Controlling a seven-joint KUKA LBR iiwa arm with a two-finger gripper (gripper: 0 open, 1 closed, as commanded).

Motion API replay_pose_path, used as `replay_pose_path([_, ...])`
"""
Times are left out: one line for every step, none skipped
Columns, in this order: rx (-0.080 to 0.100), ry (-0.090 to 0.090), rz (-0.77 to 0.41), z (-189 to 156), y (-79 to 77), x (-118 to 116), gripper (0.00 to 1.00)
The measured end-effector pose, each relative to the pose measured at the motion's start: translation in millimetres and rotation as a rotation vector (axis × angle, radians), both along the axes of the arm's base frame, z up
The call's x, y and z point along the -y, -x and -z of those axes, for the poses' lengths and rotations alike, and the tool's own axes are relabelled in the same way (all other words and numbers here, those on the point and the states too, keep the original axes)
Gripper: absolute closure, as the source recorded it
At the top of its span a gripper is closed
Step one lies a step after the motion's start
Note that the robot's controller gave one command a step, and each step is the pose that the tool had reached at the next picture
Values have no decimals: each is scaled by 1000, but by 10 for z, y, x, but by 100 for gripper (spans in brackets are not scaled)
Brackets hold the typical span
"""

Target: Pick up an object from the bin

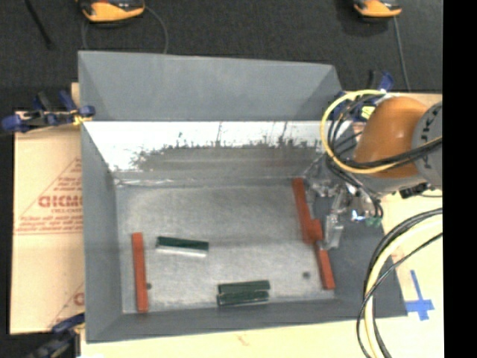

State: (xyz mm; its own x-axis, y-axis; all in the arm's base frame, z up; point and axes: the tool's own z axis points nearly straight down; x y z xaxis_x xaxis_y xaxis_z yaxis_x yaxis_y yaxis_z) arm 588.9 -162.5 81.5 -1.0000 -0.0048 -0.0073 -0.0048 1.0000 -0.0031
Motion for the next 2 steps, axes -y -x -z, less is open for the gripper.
replay_pose_path([1,0,-2,-24,6,-2,100])
replay_pose_path([-1,0,-3,-16,12,-4,0])
